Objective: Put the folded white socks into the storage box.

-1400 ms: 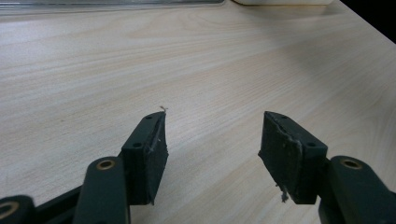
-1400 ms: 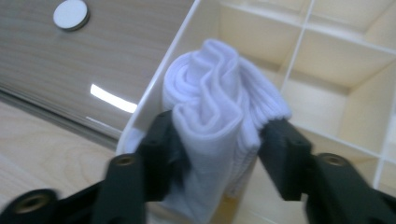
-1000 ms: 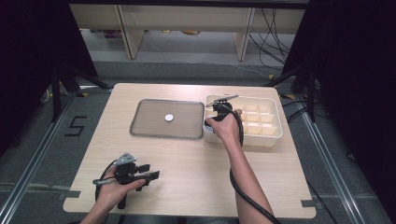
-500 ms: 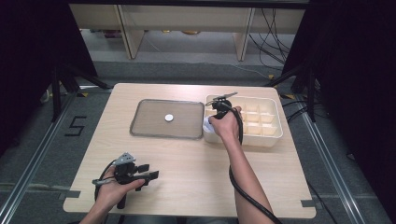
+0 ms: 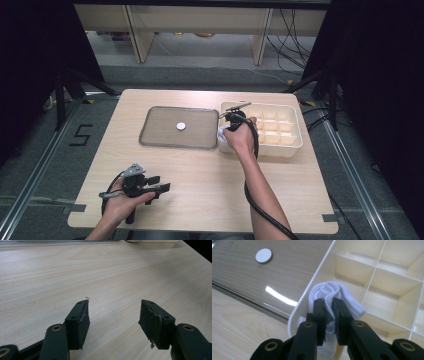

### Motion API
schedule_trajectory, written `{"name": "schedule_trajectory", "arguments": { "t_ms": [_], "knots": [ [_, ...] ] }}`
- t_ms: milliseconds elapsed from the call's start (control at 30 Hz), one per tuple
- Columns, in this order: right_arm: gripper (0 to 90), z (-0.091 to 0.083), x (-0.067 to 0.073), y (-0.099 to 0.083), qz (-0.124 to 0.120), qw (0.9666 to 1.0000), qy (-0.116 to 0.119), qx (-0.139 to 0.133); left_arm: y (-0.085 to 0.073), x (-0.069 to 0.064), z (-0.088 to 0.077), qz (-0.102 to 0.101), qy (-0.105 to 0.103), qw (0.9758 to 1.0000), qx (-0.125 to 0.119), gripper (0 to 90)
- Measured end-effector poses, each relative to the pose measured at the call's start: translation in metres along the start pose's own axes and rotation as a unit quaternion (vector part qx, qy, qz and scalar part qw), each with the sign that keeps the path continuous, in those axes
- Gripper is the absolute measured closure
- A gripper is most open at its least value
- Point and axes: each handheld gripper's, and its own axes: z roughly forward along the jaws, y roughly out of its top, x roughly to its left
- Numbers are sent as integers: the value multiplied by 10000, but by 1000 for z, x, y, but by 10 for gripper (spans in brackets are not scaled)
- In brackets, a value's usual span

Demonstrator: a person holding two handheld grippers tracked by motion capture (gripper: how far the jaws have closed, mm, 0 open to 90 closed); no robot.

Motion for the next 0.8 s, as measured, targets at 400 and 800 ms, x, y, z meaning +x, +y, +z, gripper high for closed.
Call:
{"name": "schedule_trajectory", "arguments": {
  "t_ms": [400, 800],
  "knots": [
    [832, 12, -2, -11, -104, 9999, 39, 119, 0, -1, 0, 21, 7, 10000, 2, 400],
    [806, 10, -2, -13, 144, 9996, 54, 241, 0, -1, -2, 21, 2, 10000, -31, 401]
  ]
}}
